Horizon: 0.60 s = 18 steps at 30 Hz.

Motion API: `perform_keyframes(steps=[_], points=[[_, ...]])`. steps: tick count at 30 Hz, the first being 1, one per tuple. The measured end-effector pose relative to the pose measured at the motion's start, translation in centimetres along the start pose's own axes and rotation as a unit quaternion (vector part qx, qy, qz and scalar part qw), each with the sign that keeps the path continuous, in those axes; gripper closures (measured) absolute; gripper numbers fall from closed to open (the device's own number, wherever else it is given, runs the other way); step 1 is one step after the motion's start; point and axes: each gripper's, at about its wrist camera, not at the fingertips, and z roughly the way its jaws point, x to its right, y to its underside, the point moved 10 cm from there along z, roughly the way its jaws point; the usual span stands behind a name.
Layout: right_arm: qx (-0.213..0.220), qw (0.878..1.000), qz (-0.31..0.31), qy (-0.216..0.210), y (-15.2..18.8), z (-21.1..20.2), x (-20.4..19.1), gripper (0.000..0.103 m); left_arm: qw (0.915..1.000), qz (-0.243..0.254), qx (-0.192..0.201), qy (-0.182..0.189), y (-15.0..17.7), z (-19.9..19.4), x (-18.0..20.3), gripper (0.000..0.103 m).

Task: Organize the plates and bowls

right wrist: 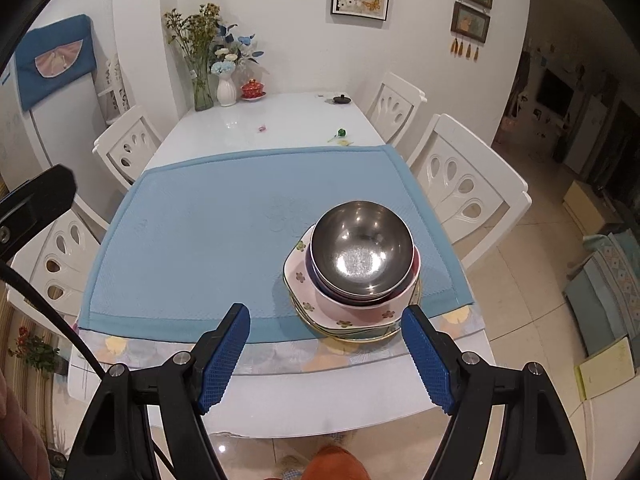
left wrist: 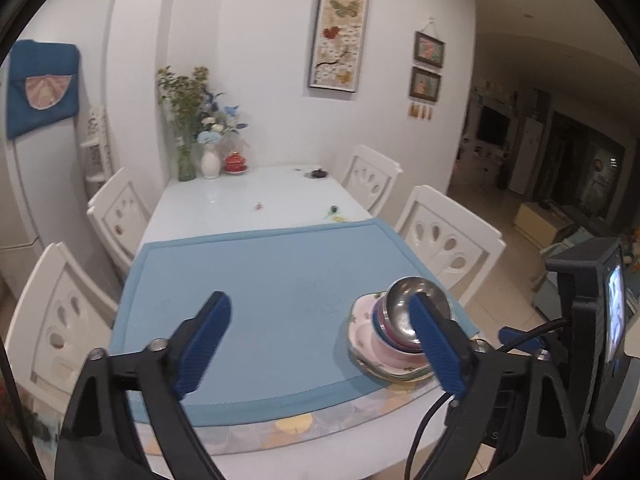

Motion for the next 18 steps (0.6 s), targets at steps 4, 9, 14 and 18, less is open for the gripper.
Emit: perform_keyframes(steps=[4, 9, 14, 18], points=[[-0.004, 1.0, 0.008, -0.006, -0.3, 0.4, 0.1, 0.027, 0.9981, 0.006, 0.014, -0.06, -0.3, -0.4, -0.8, 0.001], [-0.012, 1.0, 0.006, -0.015, -0.9, 1.7, 0.7, 0.027, 0.9953, -0.018, -0.009, -0.095, -0.1, 1.2, -0.6, 0.001], [-0.016, 1.0, 0.0, -0.018, -1.0, 2.7, 2.3, 0.027, 0.9945, -0.048, -0.019, -0.091, 0.4, 3.2, 1.0, 0.001], [-0.03, 0.999, 0.006, -0.012, -1.2, 4.0, 4.3, 0.027, 0.9932, -0.039, -0.006, -0.11, -0.2, 4.2, 2.6, 0.001]])
